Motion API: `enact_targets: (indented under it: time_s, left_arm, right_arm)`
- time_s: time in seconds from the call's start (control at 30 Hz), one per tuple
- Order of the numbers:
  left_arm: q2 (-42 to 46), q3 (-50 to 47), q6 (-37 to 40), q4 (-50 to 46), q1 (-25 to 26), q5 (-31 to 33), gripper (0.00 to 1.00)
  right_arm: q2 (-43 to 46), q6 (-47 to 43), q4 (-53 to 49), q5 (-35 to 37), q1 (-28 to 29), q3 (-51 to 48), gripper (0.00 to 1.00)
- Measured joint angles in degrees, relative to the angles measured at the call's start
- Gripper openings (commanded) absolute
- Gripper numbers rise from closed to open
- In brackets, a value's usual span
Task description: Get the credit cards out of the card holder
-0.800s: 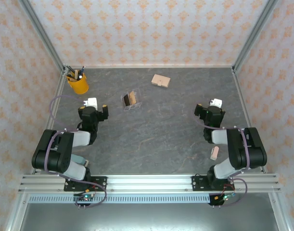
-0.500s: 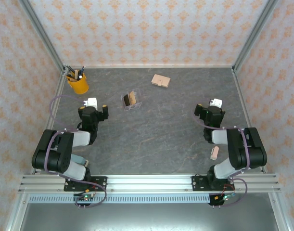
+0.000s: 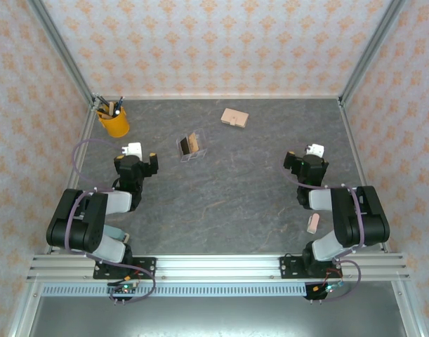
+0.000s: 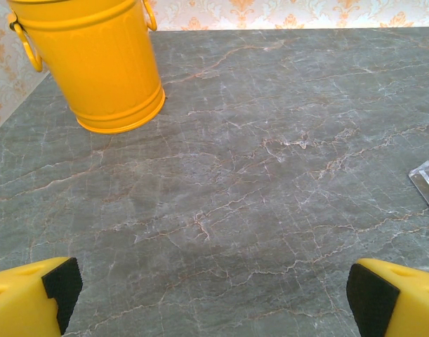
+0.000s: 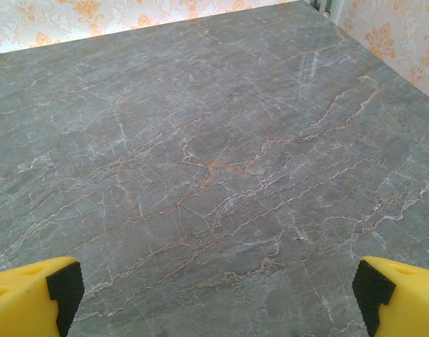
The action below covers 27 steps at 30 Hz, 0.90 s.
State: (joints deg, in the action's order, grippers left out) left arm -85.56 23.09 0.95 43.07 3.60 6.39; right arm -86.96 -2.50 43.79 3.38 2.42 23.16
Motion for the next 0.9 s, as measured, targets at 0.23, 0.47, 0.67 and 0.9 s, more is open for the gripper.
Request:
enact_targets:
  time_s: [0.23, 0.47, 0.67, 0.9]
  left_arm:
    - [2.0, 2.1, -0.5, -6.5, 0.0, 0.1, 1.0]
    - [13.7, 11.4, -5.4, -24.7, 0.2, -0.4, 1.0]
    - [19.1, 21.7, -12.2, -40.3, 2.9, -3.1, 1.0]
    - [19.4, 24.7, -18.9, -51.4, 4.2, -6.0, 1.0]
  right_arm:
    - [3.1, 0.1, -4.2, 1.0, 0.0, 0.4, 1.0]
    - [14.7, 4.8, -15.4, 7.1, 0.0, 4.6, 1.0]
    - [16.1, 15.0, -33.5, 6.6, 0.0, 18.5, 1.0]
    - [-0.4, 24.0, -47.0, -9.3, 0.9, 39.6, 0.9]
